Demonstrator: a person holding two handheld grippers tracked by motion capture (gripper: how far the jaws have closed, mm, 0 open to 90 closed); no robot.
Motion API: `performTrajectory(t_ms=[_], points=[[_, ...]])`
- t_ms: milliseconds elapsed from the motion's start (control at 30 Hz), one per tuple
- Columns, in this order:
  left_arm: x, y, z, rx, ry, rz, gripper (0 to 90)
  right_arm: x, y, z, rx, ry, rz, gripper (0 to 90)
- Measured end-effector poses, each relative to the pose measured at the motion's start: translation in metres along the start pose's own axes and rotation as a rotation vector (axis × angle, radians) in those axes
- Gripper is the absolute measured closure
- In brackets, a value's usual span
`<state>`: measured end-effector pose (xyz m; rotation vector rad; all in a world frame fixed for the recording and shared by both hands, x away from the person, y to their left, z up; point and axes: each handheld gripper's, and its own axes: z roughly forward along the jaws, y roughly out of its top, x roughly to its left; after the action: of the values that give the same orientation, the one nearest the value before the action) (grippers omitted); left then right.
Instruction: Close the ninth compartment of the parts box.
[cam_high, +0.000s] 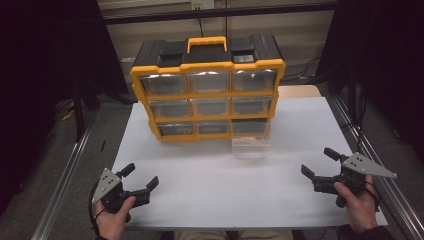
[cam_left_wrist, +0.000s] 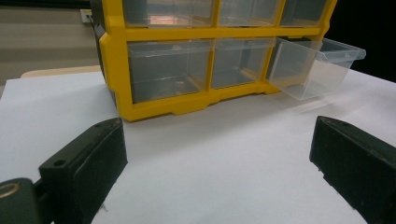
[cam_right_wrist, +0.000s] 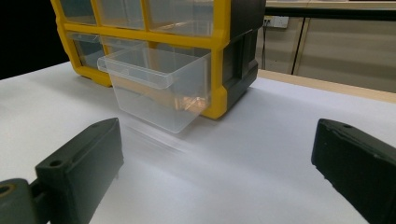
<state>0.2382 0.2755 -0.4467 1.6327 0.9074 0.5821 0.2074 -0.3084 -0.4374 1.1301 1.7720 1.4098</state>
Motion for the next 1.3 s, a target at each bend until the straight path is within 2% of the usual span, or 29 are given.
performTrajectory(t_ms=[33,133,200,333,367,533,567,633,867,967,1033,1300], points=[[0.000,0.000,0.000,0.003,0.002,0.005,3.7,0.000,0.000,0.000,0.000,0.002,-0.002,1.7],[-0.001,0.000,0.002,-0.007,0.000,-0.012,3.7,0.001,0.000,0.000,0.000,0.015,-0.004,1.7],[0.000,0.000,0.002,0.001,0.003,0.001,3.7,0.002,0.001,0.001,0.002,0.022,-0.001,1.7],[-0.001,0.000,0.002,-0.008,0.003,-0.011,3.7,0.004,0.002,0.004,0.009,0.048,-0.006,1.7],[0.000,0.000,0.002,0.001,0.006,0.001,3.7,0.005,0.002,0.005,0.008,0.050,-0.012,1.7],[0.001,0.000,0.003,-0.005,0.007,-0.012,3.7,0.009,0.004,0.008,0.011,0.070,-0.008,1.7],[0.002,0.000,0.002,0.005,0.008,-0.003,3.7,0.009,0.004,0.009,0.008,0.072,-0.007,1.7],[0.002,-0.001,0.003,-0.005,0.016,-0.019,3.7,0.010,0.005,0.012,0.013,0.081,-0.015,1.7],[0.002,-0.001,0.002,0.009,0.009,-0.005,3.7,0.018,0.008,0.019,0.010,0.109,-0.038,1.8],[0.002,-0.001,0.001,0.007,0.014,-0.008,3.7,0.020,0.009,0.021,0.010,0.114,-0.037,1.8],[0.002,-0.001,0.001,-0.004,0.015,-0.024,3.7,0.024,0.011,0.023,0.009,0.122,-0.038,1.8],[0.002,-0.001,0.001,0.009,0.009,0.008,3.7,0.030,0.013,0.031,0.017,0.136,-0.049,0.6]])
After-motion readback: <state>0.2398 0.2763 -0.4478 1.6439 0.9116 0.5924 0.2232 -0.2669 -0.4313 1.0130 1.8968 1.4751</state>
